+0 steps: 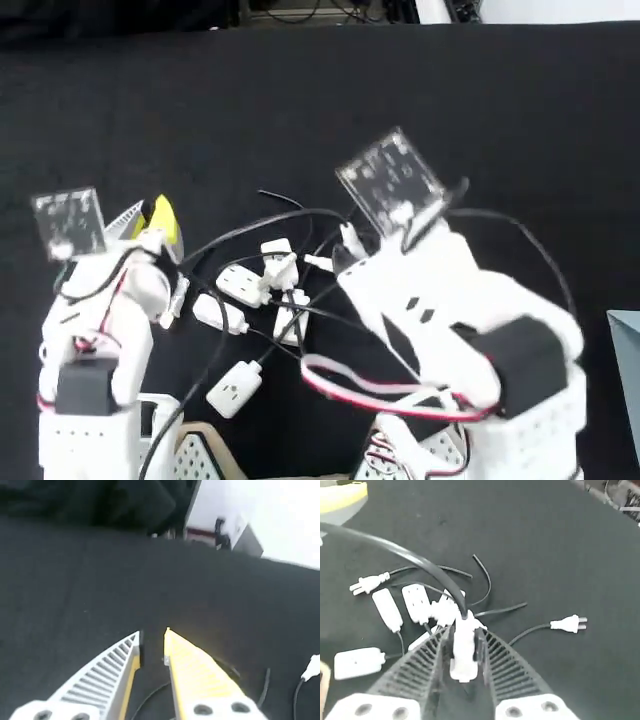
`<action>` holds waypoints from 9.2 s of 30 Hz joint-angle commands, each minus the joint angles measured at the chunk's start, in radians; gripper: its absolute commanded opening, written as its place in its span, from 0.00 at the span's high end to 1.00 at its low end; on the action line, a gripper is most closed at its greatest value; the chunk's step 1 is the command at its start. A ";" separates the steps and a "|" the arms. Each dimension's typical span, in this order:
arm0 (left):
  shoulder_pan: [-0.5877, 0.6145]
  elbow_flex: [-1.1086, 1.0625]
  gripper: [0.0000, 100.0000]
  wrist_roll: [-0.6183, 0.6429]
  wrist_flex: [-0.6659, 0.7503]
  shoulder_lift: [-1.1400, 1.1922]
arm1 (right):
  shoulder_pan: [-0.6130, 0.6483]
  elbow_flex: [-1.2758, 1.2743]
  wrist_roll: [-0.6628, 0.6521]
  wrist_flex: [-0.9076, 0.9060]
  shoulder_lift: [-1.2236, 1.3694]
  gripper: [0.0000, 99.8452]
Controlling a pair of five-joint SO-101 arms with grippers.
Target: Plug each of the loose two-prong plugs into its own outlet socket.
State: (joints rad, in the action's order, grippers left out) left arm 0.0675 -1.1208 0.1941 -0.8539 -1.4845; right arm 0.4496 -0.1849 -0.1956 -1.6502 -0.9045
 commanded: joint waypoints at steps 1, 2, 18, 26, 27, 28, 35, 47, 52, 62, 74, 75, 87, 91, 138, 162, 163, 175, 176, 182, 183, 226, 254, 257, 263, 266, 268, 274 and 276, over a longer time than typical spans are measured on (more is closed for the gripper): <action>-0.015 -0.064 0.90 0.018 0.021 -0.192 | 0.012 -0.177 0.026 0.169 -0.116 0.99; -0.025 -0.085 0.90 0.018 0.021 -0.232 | 0.012 -0.225 0.051 0.215 -0.139 0.99; -0.174 -0.317 0.90 0.011 0.199 -0.321 | 0.394 -0.849 0.114 0.707 -0.420 0.99; -0.326 -0.334 0.91 -0.138 0.195 -0.321 | 0.422 -0.866 0.114 0.684 -0.406 0.99; -0.343 -0.338 0.91 -0.155 0.195 -0.321 | 0.422 -0.862 0.114 0.671 -0.390 0.99; -0.357 -0.340 0.91 -0.170 0.195 -0.321 | 0.422 -0.858 0.114 0.660 -0.371 0.99; -0.409 -0.334 0.91 -0.308 0.161 -0.321 | 0.422 -0.848 0.115 0.654 -0.262 0.99; -0.384 -0.283 0.91 -0.381 0.058 -0.322 | 0.390 -0.817 0.115 0.588 -0.255 0.99; -0.199 -0.282 0.90 -0.273 0.100 -0.322 | 0.221 -0.740 0.115 0.500 -0.249 0.99; 0.025 -0.131 0.90 -0.270 -0.094 -0.302 | -0.175 -0.740 0.147 0.489 -0.249 0.99; 0.004 0.325 0.90 -0.517 -0.396 0.307 | -0.293 -0.970 0.235 0.690 -0.249 0.99; 0.004 0.352 0.90 -0.551 -0.405 0.362 | -0.295 -0.974 0.236 0.692 -0.251 0.99; -0.067 0.449 0.75 -0.993 -0.414 0.896 | -0.365 -0.970 0.276 0.709 -0.249 0.99; -0.142 0.455 0.75 -0.951 -0.385 0.953 | -0.365 -0.970 0.276 0.707 -0.249 0.99; -0.153 0.139 0.71 -1.132 -0.305 0.836 | -0.362 -0.972 0.276 0.700 -0.249 0.99; -0.090 0.168 0.97 -0.921 -0.078 1.059 | -0.365 -0.981 0.273 0.701 -0.255 0.99; -0.077 0.189 0.97 -0.884 -0.078 1.059 | -0.365 -0.981 0.273 0.701 -0.255 0.99; -0.085 0.326 0.97 -0.635 -0.091 1.269 | -0.367 -0.981 0.276 0.701 -0.255 0.99; -0.091 0.320 0.97 -0.638 -0.101 1.264 | -0.367 -0.981 0.276 0.701 -0.255 0.99; -0.085 0.312 0.79 -0.634 -0.232 1.143 | -0.367 -0.981 0.272 0.701 -0.255 0.99; -0.082 0.309 0.75 -0.634 -0.249 1.111 | -0.367 -0.981 0.272 0.701 -0.255 0.99; -0.090 0.193 0.73 -0.914 -0.011 1.108 | -0.367 -0.986 0.269 0.700 -0.255 0.99; 0.661 -0.007 0.73 -0.413 -0.285 0.393 | 0.190 -0.829 0.351 0.646 -0.246 0.99; 0.690 -0.081 0.73 -0.368 -0.285 0.344 | 0.285 -0.835 0.361 0.732 -0.217 0.99; 0.694 -0.145 0.73 -0.350 -0.284 0.230 | 0.336 -0.777 0.387 0.891 0.079 0.99; 0.696 -0.183 0.73 -0.348 -0.262 0.176 | 0.394 -0.699 0.422 0.922 0.226 0.99; 0.696 -0.208 0.73 -0.348 -0.244 0.149 | 0.439 -0.654 0.440 0.925 0.291 0.99; 0.713 -0.220 0.73 -0.348 -0.244 0.109 | 0.485 -0.584 0.450 0.961 0.418 0.99; 0.723 -0.220 0.73 -0.331 -0.244 0.109 | 0.482 -0.584 0.446 1.014 0.458 0.99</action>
State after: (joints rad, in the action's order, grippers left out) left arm 0.7672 -1.3464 -0.1634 -1.1208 -1.3648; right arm 0.9175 -0.8309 0.2447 -0.7158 -0.5025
